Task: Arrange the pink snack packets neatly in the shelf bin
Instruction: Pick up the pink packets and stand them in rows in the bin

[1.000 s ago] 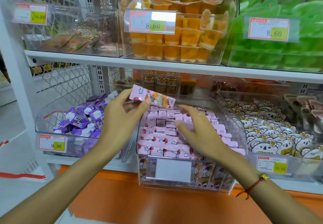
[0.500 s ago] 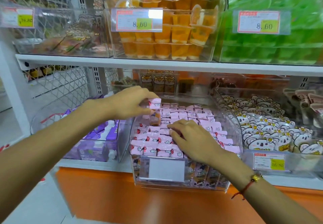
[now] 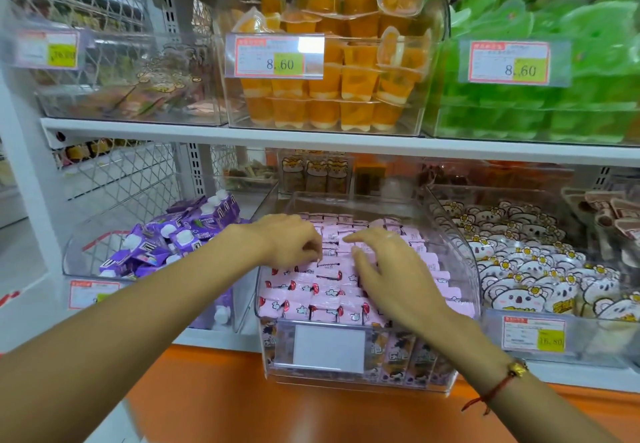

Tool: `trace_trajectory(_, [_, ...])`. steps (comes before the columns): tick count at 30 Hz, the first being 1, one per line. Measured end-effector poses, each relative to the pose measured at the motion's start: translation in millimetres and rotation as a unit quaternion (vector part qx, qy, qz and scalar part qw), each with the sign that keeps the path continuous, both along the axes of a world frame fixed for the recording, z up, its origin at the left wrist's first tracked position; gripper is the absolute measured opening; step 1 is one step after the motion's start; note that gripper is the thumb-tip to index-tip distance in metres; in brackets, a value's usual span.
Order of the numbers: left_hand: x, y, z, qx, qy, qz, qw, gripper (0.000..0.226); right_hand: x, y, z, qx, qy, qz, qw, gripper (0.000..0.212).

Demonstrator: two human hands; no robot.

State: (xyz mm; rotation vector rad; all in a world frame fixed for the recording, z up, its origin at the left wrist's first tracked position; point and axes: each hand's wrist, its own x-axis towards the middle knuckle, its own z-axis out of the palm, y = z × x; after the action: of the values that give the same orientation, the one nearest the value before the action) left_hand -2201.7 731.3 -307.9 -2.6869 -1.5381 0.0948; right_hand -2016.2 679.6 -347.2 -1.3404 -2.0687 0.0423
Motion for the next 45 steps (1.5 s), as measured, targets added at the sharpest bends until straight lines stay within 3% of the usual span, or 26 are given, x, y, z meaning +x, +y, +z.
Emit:
trace_trajectory(4, [2,3,4,0.006,-0.053,-0.001,0.999,0.024,9,-4,7,0.031,0.022,0.003,0.999,0.027])
trace_trajectory(9, [11,0,-6,0.041,-0.07,-0.028,0.996,0.03,13,-15,-11,-0.079,-0.174,0.035,0.981,0.053])
trace_trajectory(12, [17,1,-5,0.057,-0.065,-0.021,0.996,0.025,14,-16,-10,-0.082,-0.159,0.035,0.983,0.051])
trace_trajectory(20, [20,0,-6,0.146,-0.173,0.036,0.973,0.017,14,-12,-14,-0.088,-0.181,0.027,0.979,0.051])
trace_trajectory(25, [18,-10,8,0.185,-0.427,0.088,0.881,0.013,15,-11,-12,-0.091,-0.181,0.025,0.979,0.049])
trace_trajectory(28, [15,-26,12,0.233,-0.525,0.099,0.812,0.013,14,-13,-11,-0.089,-0.172,0.03,0.981,0.047])
trace_trajectory(32, [16,-54,3,0.262,-0.621,0.087,0.733,0.012,9,-18,-1,-0.033,0.001,0.032,0.999,0.039])
trace_trajectory(35, [18,-70,-6,0.237,-0.679,0.091,0.689,0.014,0,-24,10,0.038,0.194,0.015,0.98,0.028])
trace_trajectory(36, [18,-73,-9,0.223,-0.694,0.099,0.678,0.014,-3,-26,14,0.054,0.217,0.024,0.974,0.033])
trace_trajectory(39, [18,-80,-15,0.134,-0.75,0.134,0.634,0.02,-11,-31,18,0.104,0.108,0.058,0.987,0.05])
trace_trajectory(41, [18,-83,-16,0.061,-0.789,0.154,0.591,0.021,-12,-32,18,0.118,0.074,0.059,0.989,0.042])
trace_trajectory(43, [17,-85,-14,0.038,-0.798,0.161,0.579,0.02,-11,-31,17,0.076,0.121,0.078,0.987,0.033])
trace_trajectory(45, [14,-87,-10,0.02,-0.798,0.154,0.583,0.024,-11,-30,19,-0.055,0.241,0.109,0.963,0.024])
